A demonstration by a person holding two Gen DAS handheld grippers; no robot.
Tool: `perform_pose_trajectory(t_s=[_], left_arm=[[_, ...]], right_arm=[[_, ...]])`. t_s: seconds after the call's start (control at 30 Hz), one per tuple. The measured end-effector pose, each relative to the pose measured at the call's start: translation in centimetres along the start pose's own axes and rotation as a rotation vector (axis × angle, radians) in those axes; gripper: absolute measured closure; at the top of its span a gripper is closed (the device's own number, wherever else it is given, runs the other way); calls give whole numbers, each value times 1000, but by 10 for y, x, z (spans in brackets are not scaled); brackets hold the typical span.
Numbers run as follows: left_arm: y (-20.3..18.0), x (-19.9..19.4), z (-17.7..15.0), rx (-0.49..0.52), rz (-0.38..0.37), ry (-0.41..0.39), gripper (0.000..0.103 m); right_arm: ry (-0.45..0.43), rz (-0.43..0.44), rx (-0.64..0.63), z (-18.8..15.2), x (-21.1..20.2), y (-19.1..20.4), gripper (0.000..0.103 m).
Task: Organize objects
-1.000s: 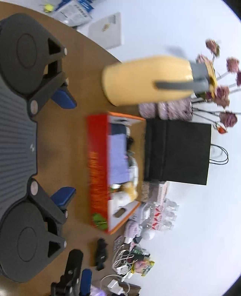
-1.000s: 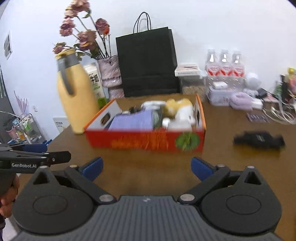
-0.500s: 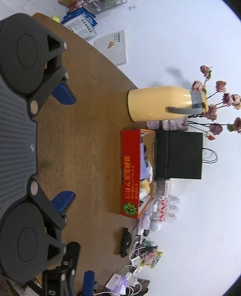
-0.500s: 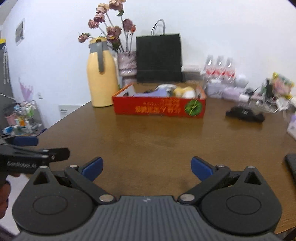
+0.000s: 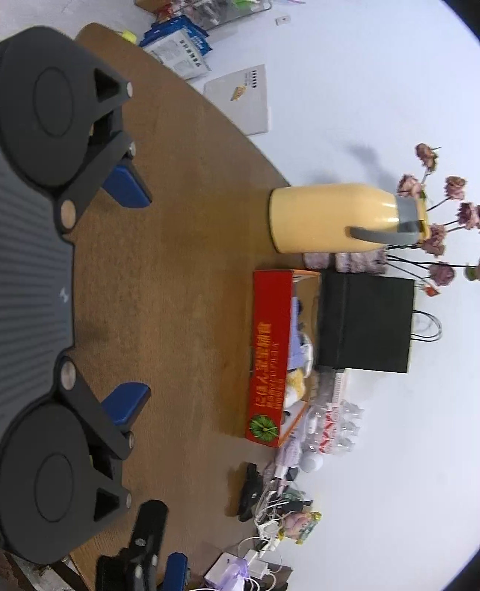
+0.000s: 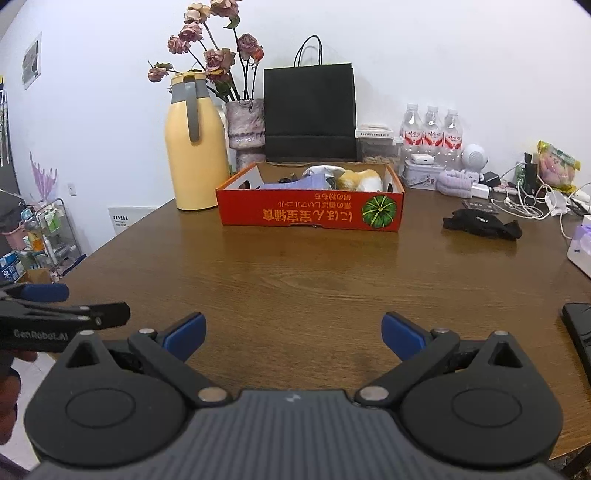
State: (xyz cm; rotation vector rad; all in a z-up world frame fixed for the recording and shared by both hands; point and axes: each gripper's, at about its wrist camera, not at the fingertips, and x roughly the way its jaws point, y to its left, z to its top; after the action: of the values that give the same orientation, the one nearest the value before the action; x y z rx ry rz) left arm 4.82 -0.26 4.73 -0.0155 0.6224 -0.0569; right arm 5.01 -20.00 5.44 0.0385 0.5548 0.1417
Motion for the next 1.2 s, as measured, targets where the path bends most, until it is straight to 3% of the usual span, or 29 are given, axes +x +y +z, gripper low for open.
perform_pose_trajectory(t_s=[0.37, 0.53, 1.2], left_arm=[[0, 1, -4, -16, -30, 6, 2], [-1, 5, -5, -23, -29, 15, 2], [-10, -5, -4, 27, 1, -12, 2]], right_arm=[[14, 18, -13, -1, -1, 4, 0], [10, 7, -56, -1, -4, 9, 0], [33, -10, -23, -11, 1, 1, 0]])
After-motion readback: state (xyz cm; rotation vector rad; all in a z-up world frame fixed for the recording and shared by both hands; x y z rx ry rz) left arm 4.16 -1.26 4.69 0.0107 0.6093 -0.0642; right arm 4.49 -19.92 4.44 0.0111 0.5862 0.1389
